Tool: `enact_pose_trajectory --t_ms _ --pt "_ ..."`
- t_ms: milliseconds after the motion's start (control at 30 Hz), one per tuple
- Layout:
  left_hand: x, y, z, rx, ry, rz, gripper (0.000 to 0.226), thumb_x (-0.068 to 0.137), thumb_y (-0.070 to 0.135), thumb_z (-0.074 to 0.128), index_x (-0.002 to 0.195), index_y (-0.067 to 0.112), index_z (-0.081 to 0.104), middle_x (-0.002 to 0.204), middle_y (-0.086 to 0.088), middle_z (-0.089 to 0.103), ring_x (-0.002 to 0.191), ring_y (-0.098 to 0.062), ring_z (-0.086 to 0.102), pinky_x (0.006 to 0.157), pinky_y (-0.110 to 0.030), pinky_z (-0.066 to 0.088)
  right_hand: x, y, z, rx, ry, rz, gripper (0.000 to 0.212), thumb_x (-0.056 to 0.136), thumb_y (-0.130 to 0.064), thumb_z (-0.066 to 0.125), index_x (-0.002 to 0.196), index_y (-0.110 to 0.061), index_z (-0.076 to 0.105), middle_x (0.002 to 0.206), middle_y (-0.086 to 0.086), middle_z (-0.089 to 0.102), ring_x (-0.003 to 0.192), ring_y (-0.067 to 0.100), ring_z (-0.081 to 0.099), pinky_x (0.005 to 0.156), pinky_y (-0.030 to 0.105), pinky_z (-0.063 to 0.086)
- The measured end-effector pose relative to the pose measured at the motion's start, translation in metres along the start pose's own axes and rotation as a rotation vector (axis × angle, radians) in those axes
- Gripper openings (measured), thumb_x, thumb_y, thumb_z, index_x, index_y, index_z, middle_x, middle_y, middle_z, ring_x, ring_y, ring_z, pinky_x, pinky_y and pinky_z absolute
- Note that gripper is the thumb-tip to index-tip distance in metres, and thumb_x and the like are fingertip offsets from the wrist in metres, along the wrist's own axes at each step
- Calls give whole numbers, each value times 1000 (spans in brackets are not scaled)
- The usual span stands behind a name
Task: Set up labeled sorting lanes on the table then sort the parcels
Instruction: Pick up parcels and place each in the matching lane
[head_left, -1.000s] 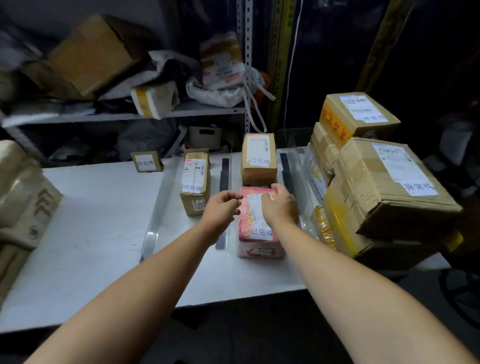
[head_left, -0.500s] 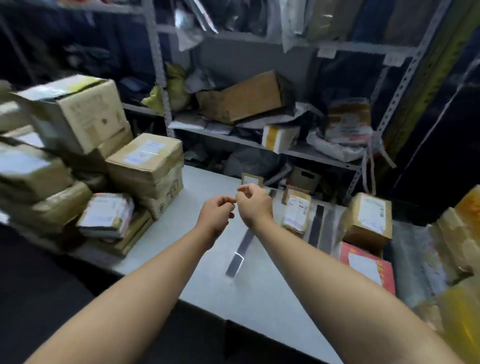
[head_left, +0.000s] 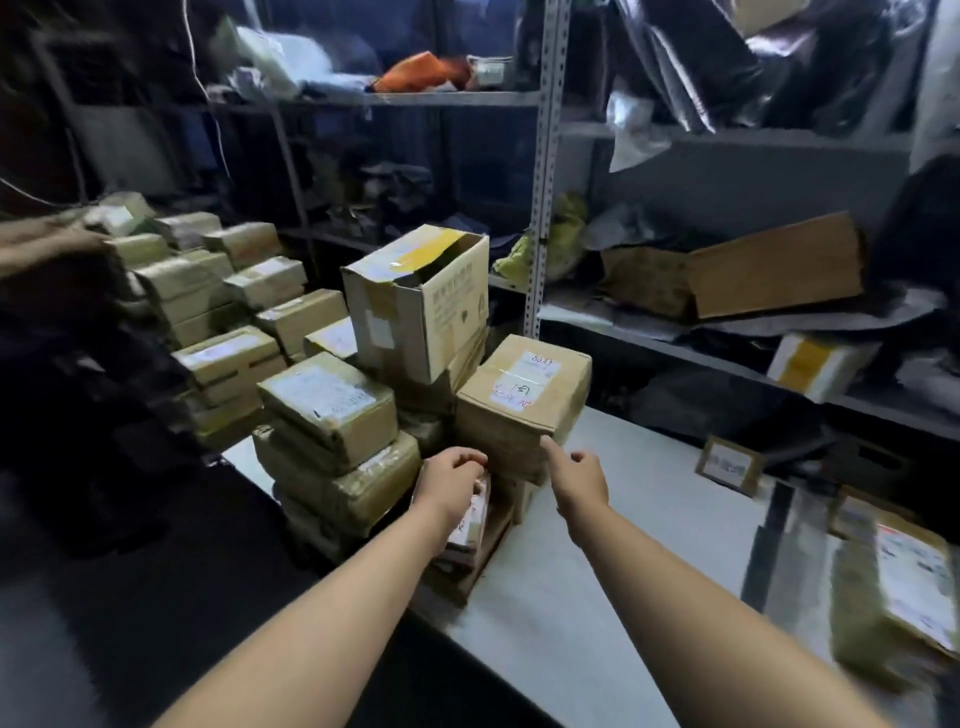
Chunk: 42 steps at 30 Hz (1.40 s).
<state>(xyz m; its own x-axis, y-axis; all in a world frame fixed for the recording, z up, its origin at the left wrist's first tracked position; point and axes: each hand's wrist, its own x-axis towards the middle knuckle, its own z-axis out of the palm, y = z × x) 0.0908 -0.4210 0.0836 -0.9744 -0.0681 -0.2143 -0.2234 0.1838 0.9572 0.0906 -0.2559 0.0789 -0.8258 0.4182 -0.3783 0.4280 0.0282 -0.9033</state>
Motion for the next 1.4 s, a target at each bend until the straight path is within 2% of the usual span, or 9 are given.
enact_pose_trajectory --t_ms 167,333,500,633,800,900,1033,1200,1400 --pt "40 3 -11 -47 -45 -28 20 95 3 50 89 15 65 74 -5 58 61 -13 50 49 -22 37 33 -9 13 115 -32 201 83 85 -69 63 144 -16 41 138 10 49 125 37 51 101 56 48" --pt "61 -5 -9 -36 -60 -72 22 97 6 49 91 19 66 84 -3 63 65 -10 56 50 -20 41 54 -9 13 152 -225 258 74 92 -69 54 149 -24 41 150 14 48 130 39 50 109 64 41" --pt "76 -4 -3 -15 -72 -81 23 97 6 50 89 21 66 84 -2 63 68 -11 56 50 -19 41 61 -15 15 216 -318 320 60 91 -67 57 129 -20 49 120 9 61 121 34 55 107 58 45" --pt "83 0 -4 -10 -84 -81 23 96 6 50 89 20 67 84 -2 62 72 -14 56 54 -21 41 60 -12 16 285 -222 266 48 95 -53 56 129 -19 57 107 6 66 99 22 62 102 45 51" --pt "81 -1 1 -59 -82 -128 12 98 18 53 103 19 64 89 -5 62 78 -17 57 53 -25 40 44 -11 -6 513 -123 187 25 100 -35 54 114 -17 62 95 3 69 84 17 65 65 32 53" --pt "74 5 15 -173 -76 -138 25 93 42 60 104 20 61 93 -6 64 79 -20 60 56 -28 43 29 -8 -23 618 -92 158 18 100 -35 53 100 -20 62 95 6 69 87 20 65 74 35 58" --pt "53 26 40 -199 -157 -96 52 80 64 59 110 21 62 109 -6 72 105 -25 66 95 -42 51 10 -12 -55 672 -25 109 20 100 -37 54 100 -19 61 97 9 67 89 23 64 81 37 59" --pt "17 66 84 -191 -435 -99 44 96 67 35 110 35 62 108 7 67 99 -10 57 93 -36 39 -13 -11 -116 681 62 24 19 101 -35 53 102 -18 61 93 7 67 85 20 64 67 32 58" --pt "-28 86 154 -134 -584 -132 44 92 59 46 118 28 62 117 0 67 103 -19 59 100 -43 37 -39 9 -199 678 159 -64 22 98 -35 55 105 -17 66 104 11 69 89 22 65 71 33 56"
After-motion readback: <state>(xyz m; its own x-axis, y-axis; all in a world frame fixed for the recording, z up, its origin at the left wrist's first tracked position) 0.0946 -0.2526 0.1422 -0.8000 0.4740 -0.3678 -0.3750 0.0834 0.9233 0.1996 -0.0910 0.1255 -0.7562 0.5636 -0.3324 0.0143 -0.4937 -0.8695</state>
